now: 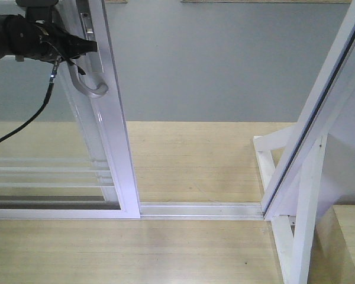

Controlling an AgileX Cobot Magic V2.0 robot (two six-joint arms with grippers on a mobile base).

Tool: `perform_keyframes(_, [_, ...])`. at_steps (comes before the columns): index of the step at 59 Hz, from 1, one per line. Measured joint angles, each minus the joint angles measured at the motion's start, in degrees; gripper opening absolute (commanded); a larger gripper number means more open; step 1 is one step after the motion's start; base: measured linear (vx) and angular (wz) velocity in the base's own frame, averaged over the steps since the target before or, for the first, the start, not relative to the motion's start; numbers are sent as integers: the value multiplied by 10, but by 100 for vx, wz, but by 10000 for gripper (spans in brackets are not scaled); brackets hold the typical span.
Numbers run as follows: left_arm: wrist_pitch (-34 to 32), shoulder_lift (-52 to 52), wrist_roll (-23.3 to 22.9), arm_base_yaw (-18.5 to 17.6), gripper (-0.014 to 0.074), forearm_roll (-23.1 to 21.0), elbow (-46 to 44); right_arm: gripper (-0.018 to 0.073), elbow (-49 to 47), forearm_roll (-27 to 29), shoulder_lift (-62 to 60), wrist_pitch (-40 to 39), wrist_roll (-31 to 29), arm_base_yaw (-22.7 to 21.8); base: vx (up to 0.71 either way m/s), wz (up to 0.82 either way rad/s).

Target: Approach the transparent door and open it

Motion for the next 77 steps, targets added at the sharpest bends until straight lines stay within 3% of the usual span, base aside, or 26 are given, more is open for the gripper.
perform_keyframes(29, [42,-10,0,55,41,1,-1,564,0,0,0,1,2,0,0,1])
perform_keyframes(39, [64,-19,22,74,78,-12,-2,564,0,0,0,5,2,0,0,0])
perform_keyframes(48, [97,-30,47,75,199,-21,-4,564,0,0,0,5,2,0,0,0])
perform_keyframes(58, [132,-52,54,78,424,-19,-11,564,0,0,0,5,2,0,0,-1])
perform_keyframes(65, [139,-93,55,85,536,-14,-19,564,0,0,0,5,2,0,0,0])
perform_keyframes(77, [140,-160,55,95,571,-1,-29,564,0,0,0,5,2,0,0,0])
